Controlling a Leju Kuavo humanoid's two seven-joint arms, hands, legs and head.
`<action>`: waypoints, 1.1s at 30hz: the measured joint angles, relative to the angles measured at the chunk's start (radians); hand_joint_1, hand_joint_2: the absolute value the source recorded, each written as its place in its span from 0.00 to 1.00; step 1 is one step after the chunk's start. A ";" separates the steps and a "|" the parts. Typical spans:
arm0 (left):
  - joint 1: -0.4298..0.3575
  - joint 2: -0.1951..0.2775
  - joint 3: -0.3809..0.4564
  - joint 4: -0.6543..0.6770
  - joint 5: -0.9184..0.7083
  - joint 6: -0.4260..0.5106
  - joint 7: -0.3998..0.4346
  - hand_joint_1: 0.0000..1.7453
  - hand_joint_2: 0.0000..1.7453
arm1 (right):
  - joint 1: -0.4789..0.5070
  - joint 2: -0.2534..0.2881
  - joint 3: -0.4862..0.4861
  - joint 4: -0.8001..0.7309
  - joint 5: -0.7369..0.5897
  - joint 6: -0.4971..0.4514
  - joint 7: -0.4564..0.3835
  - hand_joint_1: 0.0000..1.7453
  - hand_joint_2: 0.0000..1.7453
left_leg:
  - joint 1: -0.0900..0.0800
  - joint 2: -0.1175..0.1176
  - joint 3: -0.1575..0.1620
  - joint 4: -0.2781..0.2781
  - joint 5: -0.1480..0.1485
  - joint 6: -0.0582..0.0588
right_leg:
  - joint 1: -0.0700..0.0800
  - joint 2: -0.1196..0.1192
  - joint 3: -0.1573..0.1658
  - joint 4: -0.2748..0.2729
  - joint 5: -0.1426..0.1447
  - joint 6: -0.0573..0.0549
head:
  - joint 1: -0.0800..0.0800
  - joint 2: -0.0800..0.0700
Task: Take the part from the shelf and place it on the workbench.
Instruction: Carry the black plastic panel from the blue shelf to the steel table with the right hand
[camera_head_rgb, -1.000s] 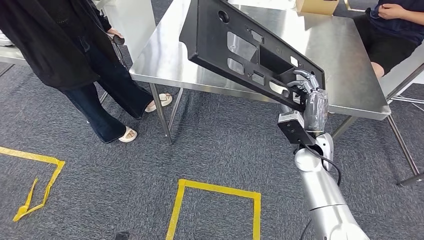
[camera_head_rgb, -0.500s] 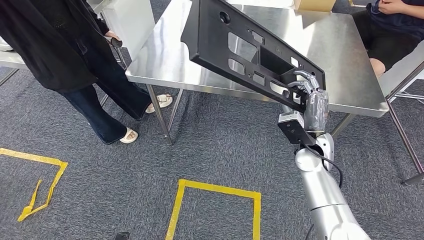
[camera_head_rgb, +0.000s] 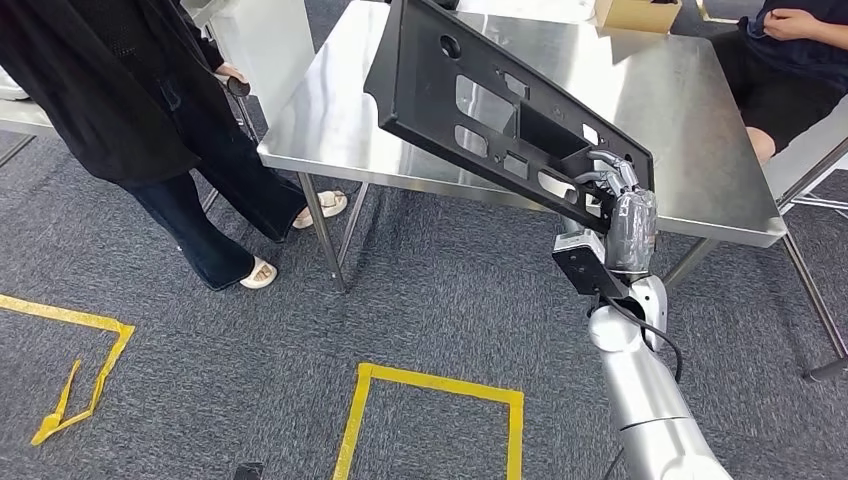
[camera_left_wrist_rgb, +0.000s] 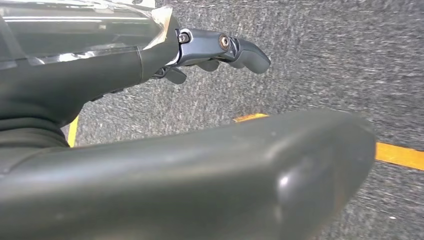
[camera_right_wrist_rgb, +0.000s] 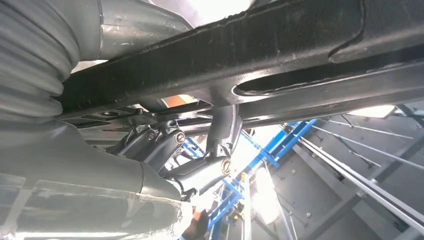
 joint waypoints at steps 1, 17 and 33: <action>0.000 0.000 0.000 0.000 0.000 -0.001 0.001 0.00 0.00 | 0.000 0.000 0.000 -0.001 0.002 0.000 0.001 1.00 1.00 | -0.001 0.000 0.001 0.003 -0.005 -0.006 | 0.000 0.001 0.021 -0.039 0.014 -0.006 | 0.001 0.000; 0.000 0.000 -0.002 0.000 -0.001 -0.004 0.004 0.00 0.00 | -0.002 0.004 -0.003 -0.020 0.023 0.006 0.019 1.00 1.00 | -0.011 0.035 -0.066 0.029 0.041 0.001 | 0.017 0.000 0.118 -0.055 -0.056 -0.069 | -0.004 0.000; 0.003 -0.004 -0.002 0.000 0.000 -0.004 0.002 0.00 0.00 | 0.005 0.003 -0.006 -0.025 0.031 0.016 0.026 1.00 1.00 | -0.018 0.009 0.040 0.007 -0.041 0.013 | 0.025 -0.003 0.012 -0.061 0.030 -0.051 | 0.000 0.000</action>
